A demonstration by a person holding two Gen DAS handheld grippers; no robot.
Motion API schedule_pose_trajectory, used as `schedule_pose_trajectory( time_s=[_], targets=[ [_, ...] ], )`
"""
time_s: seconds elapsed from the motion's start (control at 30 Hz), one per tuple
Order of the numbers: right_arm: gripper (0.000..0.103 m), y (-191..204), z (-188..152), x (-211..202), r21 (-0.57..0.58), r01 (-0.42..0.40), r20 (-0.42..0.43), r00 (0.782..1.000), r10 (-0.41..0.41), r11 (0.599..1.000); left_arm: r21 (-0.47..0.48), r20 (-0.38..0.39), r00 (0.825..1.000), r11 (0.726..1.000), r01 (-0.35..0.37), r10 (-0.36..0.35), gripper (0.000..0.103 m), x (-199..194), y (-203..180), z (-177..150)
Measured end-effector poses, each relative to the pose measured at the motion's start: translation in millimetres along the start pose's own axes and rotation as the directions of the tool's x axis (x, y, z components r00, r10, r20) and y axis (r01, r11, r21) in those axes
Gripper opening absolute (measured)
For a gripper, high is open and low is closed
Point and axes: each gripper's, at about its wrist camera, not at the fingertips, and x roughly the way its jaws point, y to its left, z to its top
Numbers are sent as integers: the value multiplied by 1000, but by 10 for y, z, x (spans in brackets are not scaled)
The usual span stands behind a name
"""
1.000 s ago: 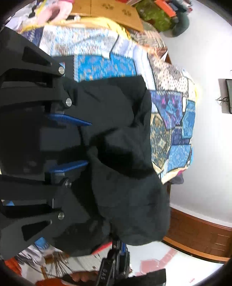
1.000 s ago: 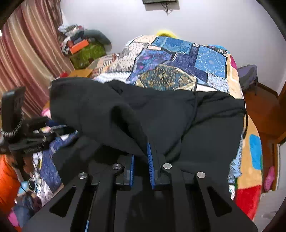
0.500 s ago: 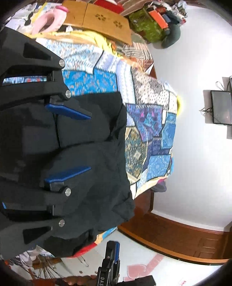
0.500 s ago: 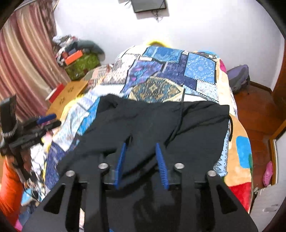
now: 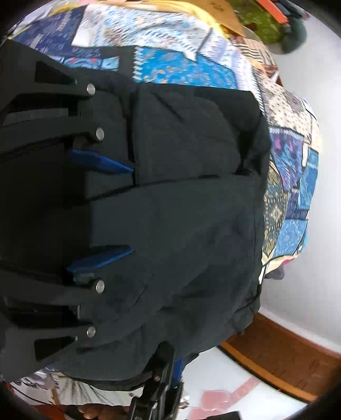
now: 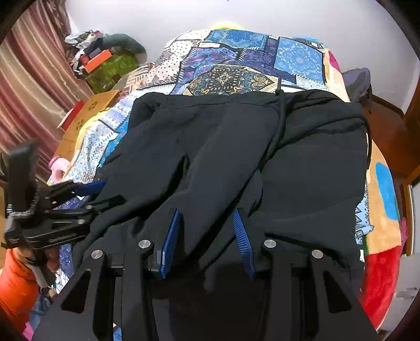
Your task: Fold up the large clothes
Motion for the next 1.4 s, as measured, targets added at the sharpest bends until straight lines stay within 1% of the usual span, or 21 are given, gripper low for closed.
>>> schedule_pose_trajectory(
  time_s=[0.1, 0.13, 0.23, 0.33, 0.47, 0.57, 0.67, 0.7, 0.77, 0.83, 0.9, 0.93, 0.97, 1.03, 1.17, 1.23, 1.3, 1.33, 1.4],
  targets=[
    [39, -8, -15, -61, 3, -9, -4, 1000, 9, 1000, -47, -11, 1000, 999, 19, -20, 63, -16, 93, 28],
    [39, -29, 7, -64, 8, -12, -6, 1000, 12, 1000, -49, -8, 1000, 999, 10, -11, 63, -41, 112, 61],
    [39, -84, 62, -147, 28, -15, -5, 1000, 15, 999, -31, 40, 998, 998, -48, 49, 63, -197, 189, 143],
    [39, -186, 128, -289, 58, 3, 45, 999, -5, 998, -50, 100, 991, 995, -82, 87, 63, -396, 372, 282],
    [39, -490, 225, -529, 138, 19, 116, 993, -36, 990, -118, 142, 983, 988, -97, 114, 63, -540, 698, 449],
    [40, -781, 274, -654, 212, 30, 151, 986, -63, 977, -192, 145, 980, 976, -104, 133, 63, -545, 1000, 529],
    [44, -1048, 284, -690, 280, 52, 159, 982, -99, 959, -248, 125, 983, 963, -103, 138, 63, -432, 1253, 557],
    [44, -1143, 280, -686, 304, 60, 155, 982, -112, 951, -266, 114, 984, 959, -101, 135, 63, -380, 1324, 556],
    [44, -1309, 274, -644, 347, 69, 135, 983, -123, 935, -312, 84, 992, 947, -68, 99, 63, -221, 1510, 523],
    [44, -1458, 254, -573, 390, 63, 111, 987, -114, 919, -378, 52, 997, 925, -32, 56, 63, -49, 1687, 473],
    [44, -1636, 212, -437, 445, 34, 75, 994, -75, 895, -458, 18, 1000, 889, 18, -12, 63, 189, 1886, 412],
    [44, -1679, 189, -411, 460, 23, 64, 996, -59, 888, -480, 12, 999, 877, 36, -34, 63, 259, 1927, 397],
    [44, -1737, 165, -341, 481, 8, 49, 998, -36, 877, -512, 5, 997, 857, 65, -73, 63, 379, 2007, 368],
    [44, -1823, 125, -198, 515, -30, 26, 999, 20, 856, -551, 1, 993, 829, 96, -115, 63, 516, 2074, 340],
    [44, -1876, 116, 37, 542, -89, -1, 994, 106, 836, -611, 24, 977, 770, 183, -213, 63, 762, 2209, 337],
    [44, -1894, 123, 101, 551, -132, 9, 988, 153, 824, -632, 42, 963, 739, 233, -268, 63, 865, 2242, 349],
    [44, -1932, 137, 141, 563, -171, 28, 982, 187, 809, -651, 65, 944, 703, 286, -324, 63, 977, 2256, 369],
    [47, -1945, 162, 172, 568, -184, 35, 979, 200, 802, -655, 73, 938, 692, 302, -340, 63, 1001, 2253, 377],
    [49, -1970, 189, 213, 580, -195, 43, 977, 210, 791, -662, 87, 927, 675, 328, -365, 63, 1045, 2248, 418]
  ],
)
